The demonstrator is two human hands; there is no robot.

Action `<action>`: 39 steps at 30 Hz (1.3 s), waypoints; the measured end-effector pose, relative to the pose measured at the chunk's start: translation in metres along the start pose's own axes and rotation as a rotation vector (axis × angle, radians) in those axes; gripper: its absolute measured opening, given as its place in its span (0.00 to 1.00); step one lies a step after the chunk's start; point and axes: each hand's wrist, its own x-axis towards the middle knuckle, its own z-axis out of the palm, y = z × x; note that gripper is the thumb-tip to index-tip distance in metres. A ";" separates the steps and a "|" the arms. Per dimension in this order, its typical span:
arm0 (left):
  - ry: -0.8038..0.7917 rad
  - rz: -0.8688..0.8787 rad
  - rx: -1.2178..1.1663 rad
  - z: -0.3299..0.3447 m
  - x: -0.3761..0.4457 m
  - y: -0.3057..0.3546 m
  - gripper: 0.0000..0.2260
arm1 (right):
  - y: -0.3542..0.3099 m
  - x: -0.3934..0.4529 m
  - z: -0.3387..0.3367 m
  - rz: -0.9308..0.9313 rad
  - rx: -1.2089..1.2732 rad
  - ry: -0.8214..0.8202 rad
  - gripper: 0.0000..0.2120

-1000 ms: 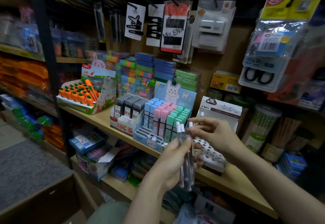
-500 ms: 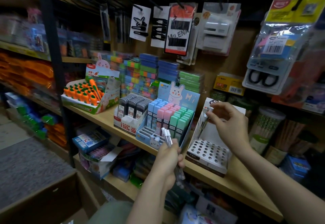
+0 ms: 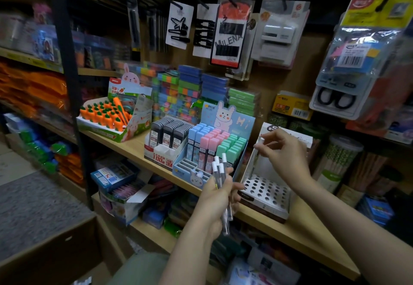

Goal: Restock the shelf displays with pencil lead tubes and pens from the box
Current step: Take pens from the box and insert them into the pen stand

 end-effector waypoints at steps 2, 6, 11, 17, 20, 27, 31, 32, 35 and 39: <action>0.006 0.017 0.021 0.000 0.001 -0.001 0.09 | 0.000 -0.001 0.002 -0.035 -0.085 -0.027 0.10; 0.019 -0.017 0.092 0.000 0.003 -0.002 0.09 | 0.000 -0.003 0.005 -0.085 -0.154 0.004 0.09; -0.065 -0.027 0.067 0.002 0.000 0.001 0.10 | 0.001 -0.007 0.006 -0.155 -0.245 0.025 0.09; -0.226 -0.031 0.062 0.005 -0.010 0.006 0.10 | -0.005 -0.021 -0.004 -0.071 -0.217 0.007 0.17; -0.283 -0.059 0.066 0.005 -0.009 0.007 0.12 | -0.028 -0.024 -0.011 0.019 0.002 -0.158 0.13; -0.300 -0.092 -0.044 0.007 -0.012 0.008 0.12 | -0.050 -0.029 -0.016 0.262 0.450 -0.367 0.15; -0.008 0.024 0.098 -0.001 -0.004 0.002 0.10 | -0.038 -0.020 -0.021 0.082 0.239 -0.107 0.15; 0.019 0.030 0.099 -0.003 -0.003 0.001 0.10 | -0.035 -0.018 -0.023 0.018 0.159 -0.061 0.15; 0.052 0.008 0.082 -0.004 -0.002 0.001 0.10 | -0.028 -0.016 -0.027 -0.103 0.017 0.022 0.15; 0.053 -0.050 0.011 -0.004 -0.001 0.001 0.07 | -0.020 -0.017 -0.020 -0.126 0.004 0.054 0.15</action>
